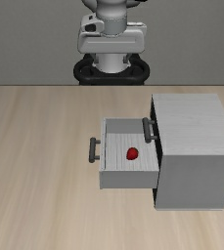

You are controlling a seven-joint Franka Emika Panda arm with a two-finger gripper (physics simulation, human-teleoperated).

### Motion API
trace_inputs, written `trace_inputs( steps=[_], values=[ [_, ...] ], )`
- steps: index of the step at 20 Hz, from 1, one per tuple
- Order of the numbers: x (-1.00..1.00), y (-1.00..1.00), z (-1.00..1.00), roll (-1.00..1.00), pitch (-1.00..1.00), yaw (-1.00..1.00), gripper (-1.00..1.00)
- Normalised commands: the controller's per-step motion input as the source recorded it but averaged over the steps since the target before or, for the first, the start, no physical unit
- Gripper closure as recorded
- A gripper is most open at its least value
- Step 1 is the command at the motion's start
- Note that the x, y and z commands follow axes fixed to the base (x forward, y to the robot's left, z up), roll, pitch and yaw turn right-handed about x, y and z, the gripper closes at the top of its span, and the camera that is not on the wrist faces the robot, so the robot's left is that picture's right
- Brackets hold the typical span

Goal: Close the middle layer of the cabinet

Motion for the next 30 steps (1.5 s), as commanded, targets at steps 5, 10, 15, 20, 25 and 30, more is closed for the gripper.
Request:
trace_inputs(
  steps=[5, 10, 15, 20, 25, 30],
  values=[
    [0.00, -1.00, 0.00, 0.00, 0.00, 0.00, -1.00],
    [0.00, -1.00, 0.00, 0.00, 0.00, 0.00, -1.00],
    [0.20, -0.80, 0.00, 0.00, 0.00, 0.00, -1.00],
    [1.00, 0.00, 0.00, 0.00, 0.00, 0.00, -1.00],
    [1.00, 0.00, 0.00, 0.00, 0.00, 0.00, -1.00],
    [1.00, 0.00, 0.00, 0.00, 0.00, 0.00, -1.00]
  ],
)
